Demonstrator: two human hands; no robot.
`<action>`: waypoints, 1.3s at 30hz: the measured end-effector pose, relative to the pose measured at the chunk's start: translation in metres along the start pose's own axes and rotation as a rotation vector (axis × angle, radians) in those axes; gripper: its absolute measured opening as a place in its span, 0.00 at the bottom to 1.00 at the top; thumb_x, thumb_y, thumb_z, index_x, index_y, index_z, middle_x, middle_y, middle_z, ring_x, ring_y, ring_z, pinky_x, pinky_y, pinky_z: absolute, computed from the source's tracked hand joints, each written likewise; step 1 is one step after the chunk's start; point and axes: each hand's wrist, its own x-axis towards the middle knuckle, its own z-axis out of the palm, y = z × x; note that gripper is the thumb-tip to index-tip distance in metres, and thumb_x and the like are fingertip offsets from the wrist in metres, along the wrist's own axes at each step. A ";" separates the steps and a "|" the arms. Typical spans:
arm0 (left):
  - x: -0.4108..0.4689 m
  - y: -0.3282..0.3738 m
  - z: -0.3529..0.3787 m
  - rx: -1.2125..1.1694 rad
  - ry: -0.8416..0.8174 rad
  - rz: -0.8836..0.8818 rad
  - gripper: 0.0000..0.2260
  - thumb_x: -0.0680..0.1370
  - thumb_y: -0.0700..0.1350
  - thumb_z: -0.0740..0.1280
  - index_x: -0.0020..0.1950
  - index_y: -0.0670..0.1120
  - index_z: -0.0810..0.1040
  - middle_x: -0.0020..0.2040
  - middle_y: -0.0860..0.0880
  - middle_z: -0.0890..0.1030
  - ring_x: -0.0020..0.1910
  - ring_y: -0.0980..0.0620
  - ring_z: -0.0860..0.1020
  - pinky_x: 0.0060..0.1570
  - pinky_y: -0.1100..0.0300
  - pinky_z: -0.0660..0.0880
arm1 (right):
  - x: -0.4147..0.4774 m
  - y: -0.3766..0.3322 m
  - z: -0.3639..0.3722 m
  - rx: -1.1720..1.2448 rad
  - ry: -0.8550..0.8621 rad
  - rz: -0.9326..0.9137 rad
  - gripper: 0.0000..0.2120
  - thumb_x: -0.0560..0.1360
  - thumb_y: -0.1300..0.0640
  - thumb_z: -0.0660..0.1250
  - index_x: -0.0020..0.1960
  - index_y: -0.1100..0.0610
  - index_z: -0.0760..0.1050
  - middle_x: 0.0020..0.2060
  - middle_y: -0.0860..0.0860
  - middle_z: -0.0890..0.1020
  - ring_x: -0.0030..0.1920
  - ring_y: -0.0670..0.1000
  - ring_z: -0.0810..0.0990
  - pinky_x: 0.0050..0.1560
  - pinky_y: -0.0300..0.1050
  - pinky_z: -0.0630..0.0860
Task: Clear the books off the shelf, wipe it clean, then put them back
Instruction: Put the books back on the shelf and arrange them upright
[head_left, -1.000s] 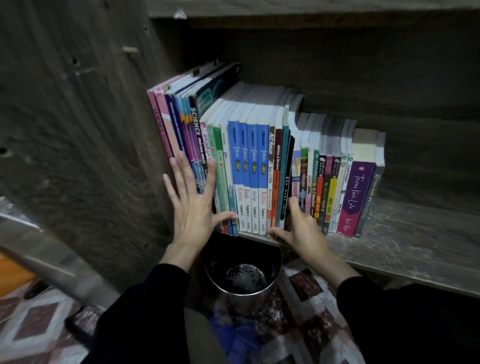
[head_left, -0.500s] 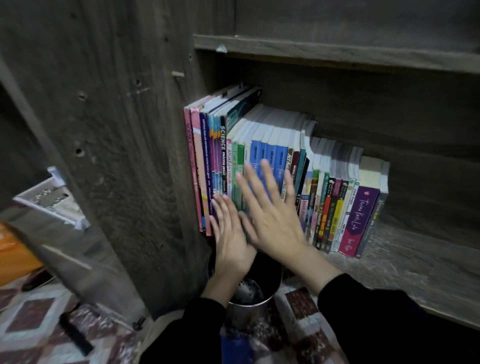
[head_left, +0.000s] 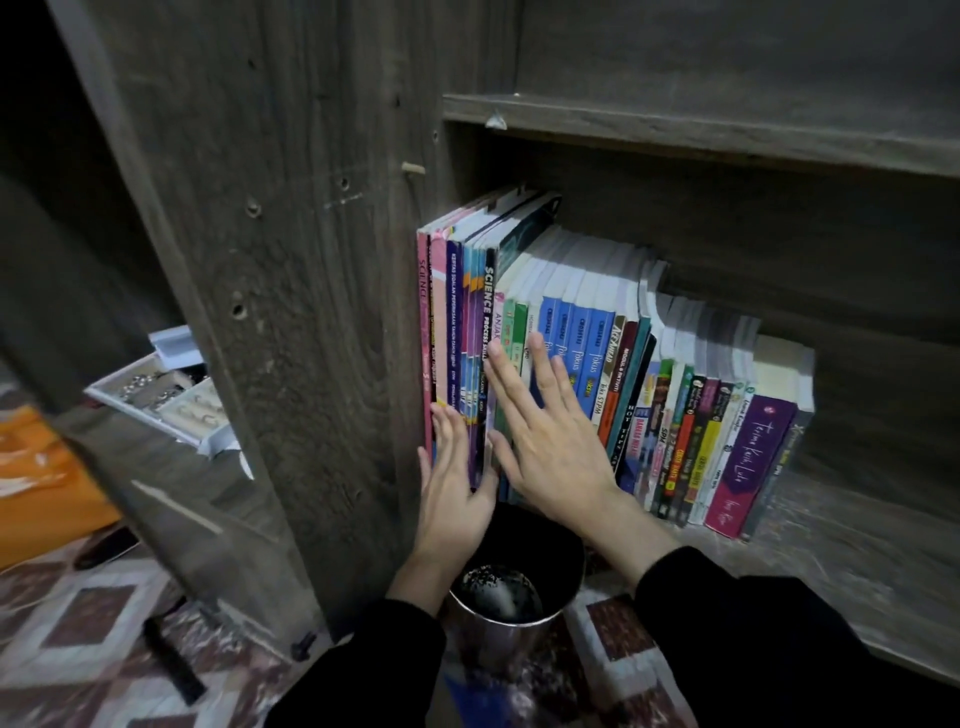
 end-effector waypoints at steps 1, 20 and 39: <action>0.001 0.000 0.000 0.002 -0.011 -0.008 0.34 0.81 0.42 0.60 0.74 0.48 0.35 0.73 0.54 0.32 0.74 0.58 0.35 0.73 0.54 0.35 | 0.001 -0.001 0.000 0.010 0.005 0.005 0.32 0.79 0.46 0.53 0.77 0.61 0.50 0.78 0.55 0.49 0.76 0.60 0.37 0.75 0.56 0.42; 0.008 0.037 -0.045 -0.033 -0.066 -0.089 0.39 0.75 0.36 0.63 0.78 0.50 0.43 0.78 0.53 0.45 0.77 0.52 0.52 0.75 0.51 0.51 | -0.001 0.001 -0.007 0.014 -0.026 -0.021 0.31 0.76 0.51 0.47 0.77 0.61 0.53 0.77 0.55 0.51 0.77 0.61 0.41 0.75 0.57 0.44; 0.049 0.108 -0.088 0.075 -0.133 -0.113 0.43 0.77 0.51 0.65 0.77 0.51 0.34 0.78 0.44 0.54 0.73 0.45 0.62 0.71 0.45 0.62 | -0.007 0.019 -0.044 0.250 -0.013 -0.036 0.22 0.68 0.55 0.69 0.62 0.56 0.77 0.70 0.57 0.71 0.74 0.58 0.58 0.75 0.57 0.51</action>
